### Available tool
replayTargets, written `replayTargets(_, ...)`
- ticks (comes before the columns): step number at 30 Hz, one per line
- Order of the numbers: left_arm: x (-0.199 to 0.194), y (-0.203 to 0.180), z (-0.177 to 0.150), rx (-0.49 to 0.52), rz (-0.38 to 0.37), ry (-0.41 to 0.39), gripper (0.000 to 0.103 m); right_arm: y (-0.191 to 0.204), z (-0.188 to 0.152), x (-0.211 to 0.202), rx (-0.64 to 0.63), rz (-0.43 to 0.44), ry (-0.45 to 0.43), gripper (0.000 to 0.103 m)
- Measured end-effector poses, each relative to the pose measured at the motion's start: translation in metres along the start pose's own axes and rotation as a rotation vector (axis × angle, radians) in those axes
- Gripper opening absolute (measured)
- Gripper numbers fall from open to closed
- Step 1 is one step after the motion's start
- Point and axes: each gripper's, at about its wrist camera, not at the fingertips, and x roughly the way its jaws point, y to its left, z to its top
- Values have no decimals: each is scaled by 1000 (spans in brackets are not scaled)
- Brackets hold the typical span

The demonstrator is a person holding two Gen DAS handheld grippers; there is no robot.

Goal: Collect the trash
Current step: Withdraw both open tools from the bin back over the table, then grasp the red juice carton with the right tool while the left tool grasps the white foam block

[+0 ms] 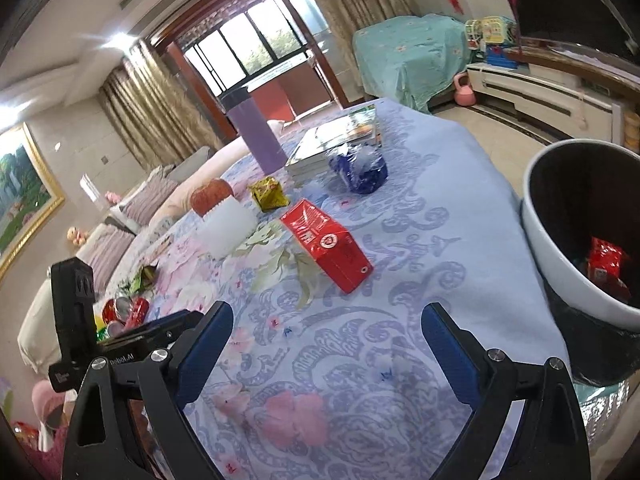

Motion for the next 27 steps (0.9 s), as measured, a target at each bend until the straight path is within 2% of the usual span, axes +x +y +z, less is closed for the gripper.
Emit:
replayTargets(13,14,30,21,-37,40,6,74,18,10,29,-124,-37,50,96)
replayTargets(27,63,47,83,-5,106,-15,79,21,40,73,-228,-69,79,96)
